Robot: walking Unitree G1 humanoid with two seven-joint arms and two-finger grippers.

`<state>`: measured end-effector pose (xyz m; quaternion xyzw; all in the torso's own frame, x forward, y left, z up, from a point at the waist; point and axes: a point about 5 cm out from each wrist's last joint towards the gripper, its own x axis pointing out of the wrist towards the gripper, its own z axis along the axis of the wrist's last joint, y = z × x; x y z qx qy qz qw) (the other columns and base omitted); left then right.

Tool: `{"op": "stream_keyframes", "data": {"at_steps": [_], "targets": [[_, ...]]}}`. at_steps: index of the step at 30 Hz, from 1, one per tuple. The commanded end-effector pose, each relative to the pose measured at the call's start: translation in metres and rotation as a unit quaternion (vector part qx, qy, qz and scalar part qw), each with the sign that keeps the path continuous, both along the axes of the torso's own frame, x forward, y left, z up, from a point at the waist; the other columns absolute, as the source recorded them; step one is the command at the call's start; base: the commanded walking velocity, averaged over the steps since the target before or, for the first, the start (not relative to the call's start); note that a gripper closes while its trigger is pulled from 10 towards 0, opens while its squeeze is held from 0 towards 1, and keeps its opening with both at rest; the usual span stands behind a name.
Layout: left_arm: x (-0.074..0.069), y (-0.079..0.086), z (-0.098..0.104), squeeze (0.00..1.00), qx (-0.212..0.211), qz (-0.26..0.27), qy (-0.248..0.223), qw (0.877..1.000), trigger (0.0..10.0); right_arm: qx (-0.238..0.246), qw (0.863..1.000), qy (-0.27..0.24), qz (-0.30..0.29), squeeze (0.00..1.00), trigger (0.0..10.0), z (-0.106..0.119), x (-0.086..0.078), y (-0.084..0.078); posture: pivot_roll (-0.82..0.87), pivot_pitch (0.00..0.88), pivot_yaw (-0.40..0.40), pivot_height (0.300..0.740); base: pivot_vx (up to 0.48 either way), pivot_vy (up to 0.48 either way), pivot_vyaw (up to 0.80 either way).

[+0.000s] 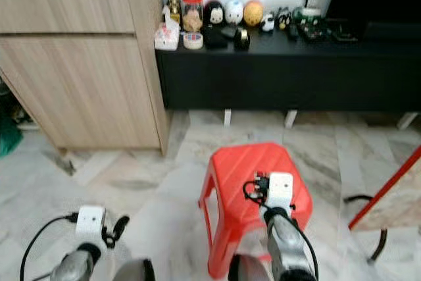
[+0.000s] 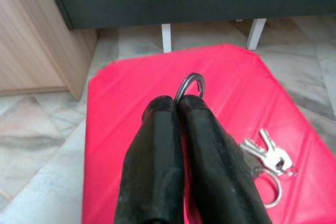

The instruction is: Hang keys on a hook

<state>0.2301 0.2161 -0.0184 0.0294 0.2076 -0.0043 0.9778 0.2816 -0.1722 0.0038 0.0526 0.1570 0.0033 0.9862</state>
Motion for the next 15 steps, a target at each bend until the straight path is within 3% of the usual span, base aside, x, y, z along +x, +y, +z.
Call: {"op": "stream_keyframes", "data": {"at_steps": [1,15], "targets": [[-0.001,0.005,-0.003,0.0,0.01,0.002,0.008,1.0,10.0,0.003,1.0,-0.008,-0.011,0.0,10.0,0.004,0.002,-0.003,0.06,0.0,-0.054,0.695,0.0,0.0,0.0],[-0.009,0.016,-0.022,0.0,0.016,0.024,0.083,0.996,10.0,-0.001,0.999,0.036,-0.025,0.0,10.0,-0.009,-0.001,-0.004,0.08,0.0,-0.047,0.74,0.0,0.0,0.0]]}}
